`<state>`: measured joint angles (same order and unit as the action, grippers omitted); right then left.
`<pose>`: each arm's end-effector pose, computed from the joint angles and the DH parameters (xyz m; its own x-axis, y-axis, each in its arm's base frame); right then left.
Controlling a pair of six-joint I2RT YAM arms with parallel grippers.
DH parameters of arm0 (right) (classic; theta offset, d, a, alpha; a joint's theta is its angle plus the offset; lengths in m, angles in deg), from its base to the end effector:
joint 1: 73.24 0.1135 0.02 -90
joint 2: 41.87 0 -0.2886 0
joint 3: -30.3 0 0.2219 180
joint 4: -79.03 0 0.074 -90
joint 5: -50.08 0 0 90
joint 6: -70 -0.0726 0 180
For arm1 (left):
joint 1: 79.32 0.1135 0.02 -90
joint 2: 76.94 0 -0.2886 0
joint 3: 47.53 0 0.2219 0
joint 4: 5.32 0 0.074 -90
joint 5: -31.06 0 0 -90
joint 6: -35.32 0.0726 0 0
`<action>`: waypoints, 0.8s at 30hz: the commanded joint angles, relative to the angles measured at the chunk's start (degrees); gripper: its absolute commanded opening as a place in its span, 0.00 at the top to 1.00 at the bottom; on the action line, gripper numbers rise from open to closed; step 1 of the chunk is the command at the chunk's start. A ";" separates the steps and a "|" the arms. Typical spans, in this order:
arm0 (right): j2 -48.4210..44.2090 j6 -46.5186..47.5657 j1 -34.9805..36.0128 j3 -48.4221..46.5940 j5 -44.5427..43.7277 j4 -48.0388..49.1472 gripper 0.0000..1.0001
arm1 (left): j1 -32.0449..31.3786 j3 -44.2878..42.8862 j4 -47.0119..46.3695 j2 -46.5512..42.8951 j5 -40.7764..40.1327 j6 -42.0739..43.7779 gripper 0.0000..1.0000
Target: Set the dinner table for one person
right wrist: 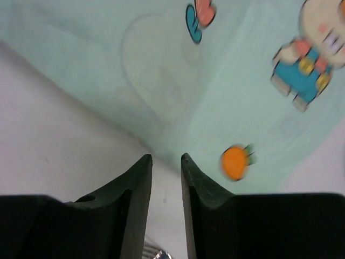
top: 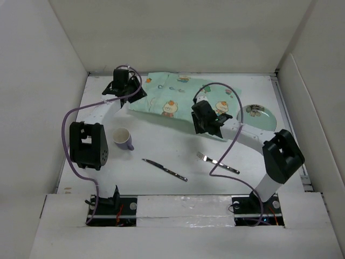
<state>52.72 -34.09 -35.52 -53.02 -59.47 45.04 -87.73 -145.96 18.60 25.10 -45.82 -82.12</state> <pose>0.3004 0.2016 0.2566 -0.6400 -0.2049 -0.7406 -0.2417 0.9685 -0.0592 0.4229 -0.0792 0.3149 -0.5632 -0.3704 -0.7387 0.0924 0.8601 -0.5018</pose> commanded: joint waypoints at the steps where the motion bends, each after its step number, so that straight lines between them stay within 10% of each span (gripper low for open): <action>1: -3.97 -2.34 1.66 2.05 -2.51 -0.50 0.58 | 0.32 0.56 0.29 -4.74 -9.14 -0.42 0.65; 8: -9.77 -7.17 -2.38 5.49 1.70 -3.40 0.47 | -1.25 2.41 6.00 -7.56 -21.72 1.95 0.44; 12: -11.61 -12.44 -8.34 9.26 6.09 -4.11 1.00 | -2.49 0.74 9.25 -2.57 -23.76 5.11 0.44; 17: -12.67 -14.65 -15.57 13.32 14.54 -2.26 0.97 | -2.49 -5.41 14.18 5.63 -24.55 6.44 0.46; 24: -17.41 -15.35 -16.62 15.52 18.93 1.25 0.67 | -5.47 -9.63 14.62 12.38 -29.81 5.91 0.50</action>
<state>38.60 -48.45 -52.20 -37.62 -44.35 41.96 -91.35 -151.49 32.17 37.55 -71.28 -76.66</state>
